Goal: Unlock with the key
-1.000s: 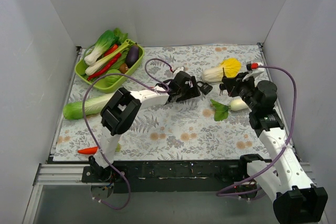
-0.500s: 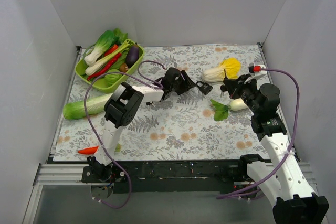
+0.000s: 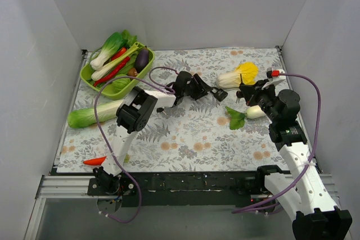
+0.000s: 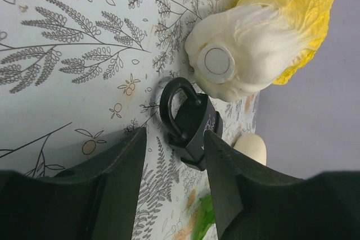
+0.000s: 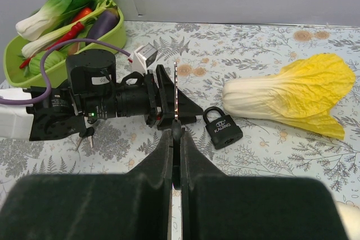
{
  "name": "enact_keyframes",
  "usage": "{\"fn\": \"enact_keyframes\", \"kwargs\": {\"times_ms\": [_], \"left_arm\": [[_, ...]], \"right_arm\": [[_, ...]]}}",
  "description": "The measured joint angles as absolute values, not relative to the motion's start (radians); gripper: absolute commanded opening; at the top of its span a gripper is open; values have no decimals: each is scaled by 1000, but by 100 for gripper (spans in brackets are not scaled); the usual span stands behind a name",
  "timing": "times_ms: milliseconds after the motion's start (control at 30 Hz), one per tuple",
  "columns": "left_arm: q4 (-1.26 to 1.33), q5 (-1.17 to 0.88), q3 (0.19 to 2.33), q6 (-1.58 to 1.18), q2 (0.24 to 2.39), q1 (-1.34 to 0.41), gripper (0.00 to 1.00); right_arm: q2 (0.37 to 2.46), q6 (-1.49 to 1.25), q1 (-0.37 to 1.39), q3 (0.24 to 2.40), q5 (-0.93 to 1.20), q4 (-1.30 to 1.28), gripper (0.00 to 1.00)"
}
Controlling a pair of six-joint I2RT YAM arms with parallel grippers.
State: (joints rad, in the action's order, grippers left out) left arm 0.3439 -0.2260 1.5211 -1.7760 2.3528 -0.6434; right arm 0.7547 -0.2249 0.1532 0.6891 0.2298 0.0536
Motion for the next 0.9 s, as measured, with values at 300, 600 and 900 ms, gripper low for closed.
{"fn": "enact_keyframes", "kwargs": {"times_ms": [300,600,900], "left_arm": [[337,-273,1586,-1814,2403,-649,42],[299,-271,1617,-1831,2416,-652,38],[290,-266,1628,-1859,2428,-652,31]], "right_arm": [[759,-225,153,689,229,53,1],[754,-224,153,689,218,53,1],[740,-217,153,689,208,51,1]]}}
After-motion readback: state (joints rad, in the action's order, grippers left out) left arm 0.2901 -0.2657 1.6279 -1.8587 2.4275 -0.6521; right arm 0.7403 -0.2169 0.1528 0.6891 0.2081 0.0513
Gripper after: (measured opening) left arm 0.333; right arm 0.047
